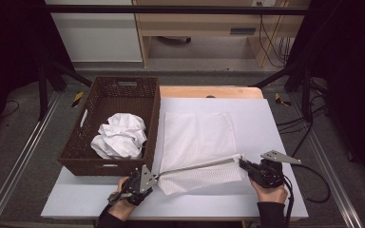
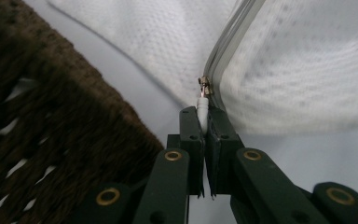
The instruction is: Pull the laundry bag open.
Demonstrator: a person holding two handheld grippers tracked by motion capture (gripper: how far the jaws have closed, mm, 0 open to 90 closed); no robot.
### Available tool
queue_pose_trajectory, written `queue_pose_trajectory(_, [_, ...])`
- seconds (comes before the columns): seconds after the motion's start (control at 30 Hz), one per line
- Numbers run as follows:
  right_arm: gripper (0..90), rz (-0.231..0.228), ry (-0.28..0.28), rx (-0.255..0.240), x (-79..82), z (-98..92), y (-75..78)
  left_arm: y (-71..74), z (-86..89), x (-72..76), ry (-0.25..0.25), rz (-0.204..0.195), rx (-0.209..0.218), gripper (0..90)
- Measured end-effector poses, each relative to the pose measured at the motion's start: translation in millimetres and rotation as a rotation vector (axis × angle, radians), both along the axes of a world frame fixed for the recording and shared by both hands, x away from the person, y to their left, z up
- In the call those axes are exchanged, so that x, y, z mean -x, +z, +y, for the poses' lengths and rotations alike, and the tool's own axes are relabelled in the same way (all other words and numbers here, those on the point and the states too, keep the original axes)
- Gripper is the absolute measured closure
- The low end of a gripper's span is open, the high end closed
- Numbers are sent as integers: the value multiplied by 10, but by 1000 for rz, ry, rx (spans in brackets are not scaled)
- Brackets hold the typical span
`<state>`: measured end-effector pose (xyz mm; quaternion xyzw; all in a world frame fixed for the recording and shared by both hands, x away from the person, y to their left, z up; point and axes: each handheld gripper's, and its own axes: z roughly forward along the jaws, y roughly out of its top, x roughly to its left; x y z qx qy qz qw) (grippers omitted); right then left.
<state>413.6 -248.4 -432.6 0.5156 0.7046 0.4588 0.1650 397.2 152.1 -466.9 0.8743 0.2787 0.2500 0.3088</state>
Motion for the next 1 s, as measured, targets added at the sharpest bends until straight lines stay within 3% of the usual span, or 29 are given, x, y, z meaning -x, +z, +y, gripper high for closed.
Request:
queue_pose_trajectory(0.13, [878,10,-2,-6,-18,-32,-37,-23,87,12,1,15,4,854])
queue_pose_trajectory(0.2, [878,23,-4,-2,-19,-17,-50,-25,77,24,1,2,-18,854])
queue_pose_trajectory(0.33, [876,28,-4,11,-20,-9,-83,-32,59,13,14,8,0,852])
queue_pose_trajectory(0.53, [829,48,7,31,-7,-38,-193,-45,43,-1,41,60,83,833])
queue_pose_trajectory(0.67, [759,76,12,82,14,-50,-295,-10,63,12,72,74,141,688])
queue_pose_trajectory(0.77, [660,93,17,101,40,-63,-354,30,91,37,93,78,178,619])
queue_pose_trajectory(0.8, [622,82,23,109,44,-70,-365,51,100,56,95,80,211,595])
queue_pose_trajectory(0.87, [550,66,27,115,68,-78,-367,83,102,86,101,75,240,558])
queue_pose_trajectory(1.0, [480,-12,36,109,108,-105,-287,135,78,172,118,63,286,493])
